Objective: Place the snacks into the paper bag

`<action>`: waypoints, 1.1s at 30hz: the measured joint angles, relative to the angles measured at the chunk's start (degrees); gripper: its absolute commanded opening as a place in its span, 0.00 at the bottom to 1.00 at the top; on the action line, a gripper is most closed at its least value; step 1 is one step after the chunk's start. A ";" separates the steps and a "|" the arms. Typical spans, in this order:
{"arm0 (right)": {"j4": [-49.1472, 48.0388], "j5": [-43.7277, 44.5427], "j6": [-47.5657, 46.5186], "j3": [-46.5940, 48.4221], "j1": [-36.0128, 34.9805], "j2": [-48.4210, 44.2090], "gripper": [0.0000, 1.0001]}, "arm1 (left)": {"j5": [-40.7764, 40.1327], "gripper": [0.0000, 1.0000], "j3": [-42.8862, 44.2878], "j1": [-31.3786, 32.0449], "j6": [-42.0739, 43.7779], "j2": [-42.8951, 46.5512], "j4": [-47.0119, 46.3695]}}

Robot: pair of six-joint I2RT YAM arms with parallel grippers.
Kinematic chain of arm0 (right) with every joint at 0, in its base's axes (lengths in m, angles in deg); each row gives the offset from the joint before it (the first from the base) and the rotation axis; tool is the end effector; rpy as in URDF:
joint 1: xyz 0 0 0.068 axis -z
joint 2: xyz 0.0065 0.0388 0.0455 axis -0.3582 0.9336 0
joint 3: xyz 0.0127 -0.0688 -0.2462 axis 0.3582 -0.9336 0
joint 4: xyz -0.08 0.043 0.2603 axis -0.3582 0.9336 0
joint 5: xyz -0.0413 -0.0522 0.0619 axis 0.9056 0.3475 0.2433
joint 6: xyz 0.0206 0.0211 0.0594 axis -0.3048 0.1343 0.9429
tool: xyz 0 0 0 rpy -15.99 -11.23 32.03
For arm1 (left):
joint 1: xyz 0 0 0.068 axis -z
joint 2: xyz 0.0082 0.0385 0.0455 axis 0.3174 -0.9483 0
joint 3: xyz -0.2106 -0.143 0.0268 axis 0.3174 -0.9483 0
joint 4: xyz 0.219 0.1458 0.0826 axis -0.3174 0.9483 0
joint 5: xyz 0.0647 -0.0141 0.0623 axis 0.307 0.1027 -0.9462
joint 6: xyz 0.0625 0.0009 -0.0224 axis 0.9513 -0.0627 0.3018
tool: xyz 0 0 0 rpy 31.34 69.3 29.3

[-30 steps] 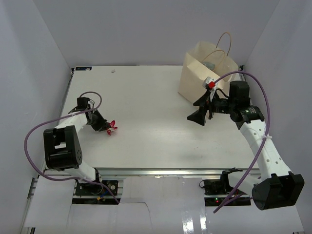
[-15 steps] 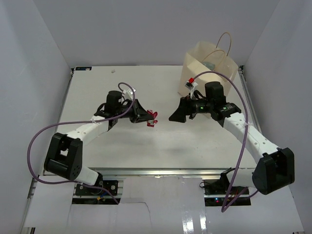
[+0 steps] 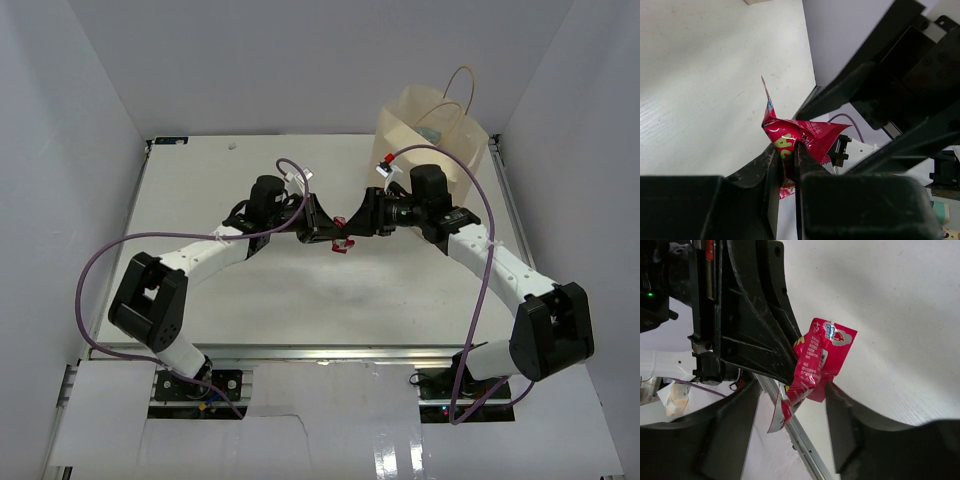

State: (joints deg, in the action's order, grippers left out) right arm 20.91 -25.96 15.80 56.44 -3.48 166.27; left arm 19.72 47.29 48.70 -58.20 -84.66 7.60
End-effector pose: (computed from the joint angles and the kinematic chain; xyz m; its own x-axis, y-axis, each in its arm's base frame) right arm 0.2968 0.1718 0.2718 -0.7433 0.0457 -0.6673 -0.5613 0.5001 0.6594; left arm 0.3094 -0.2199 0.2216 -0.9426 -0.1601 -0.2930 0.2127 0.3888 -0.8965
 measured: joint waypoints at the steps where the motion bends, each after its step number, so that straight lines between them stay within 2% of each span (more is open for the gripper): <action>1: -0.28 0.20 -0.02 0.04 0.00 0.00 0.52 | 0.02 0.04 0.00 0.20 -0.07 -0.28 0.00; 2: -0.52 0.39 0.15 0.09 0.00 0.04 0.44 | 0.02 0.04 0.04 0.28 -0.17 -0.52 0.00; 4: -0.79 0.87 0.09 0.17 0.00 0.22 0.38 | 0.13 0.05 0.15 0.31 -0.35 -0.70 0.00; 11: -1.27 1.20 -0.15 0.20 0.22 1.03 0.26 | 0.13 0.09 0.46 0.28 -0.37 -0.70 -0.04; 13: -1.27 1.20 -0.44 0.20 0.31 1.03 0.17 | 0.20 0.13 0.46 0.28 -0.37 -0.70 -0.02; 14: -1.25 1.14 -0.68 0.20 0.42 1.05 0.08 | 0.35 0.22 0.46 0.26 -0.37 -0.70 -0.04; 16: -1.27 0.59 -1.07 0.20 0.74 1.11 0.08 | 0.83 0.38 0.55 0.24 -0.31 -0.70 -0.09; 17: -1.33 0.02 -1.38 0.22 1.01 1.11 0.08 | 1.22 0.51 0.57 0.24 -0.28 -0.70 -0.13; 18: -1.27 -0.44 -1.75 0.31 1.27 1.11 0.08 | 1.73 0.56 0.59 0.26 -0.13 -0.70 -0.20; 21: -0.87 -1.70 -3.67 1.29 2.01 1.18 0.08 | 3.23 0.64 0.85 0.31 0.13 -0.70 -0.24; 29: -0.94 -3.91 -7.91 6.01 3.82 0.85 0.08 | 6.99 0.72 0.68 -1.46 1.70 1.81 0.48; 33: -0.22 -3.91 -10.82 7.74 4.22 0.20 0.08 | 9.31 0.86 -0.68 -4.35 2.14 6.27 0.46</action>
State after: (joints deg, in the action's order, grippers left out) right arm 20.69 -29.87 4.98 64.18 0.74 166.47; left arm 29.03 46.61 44.35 -56.06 -78.39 8.06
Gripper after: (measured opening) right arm 0.084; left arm 0.811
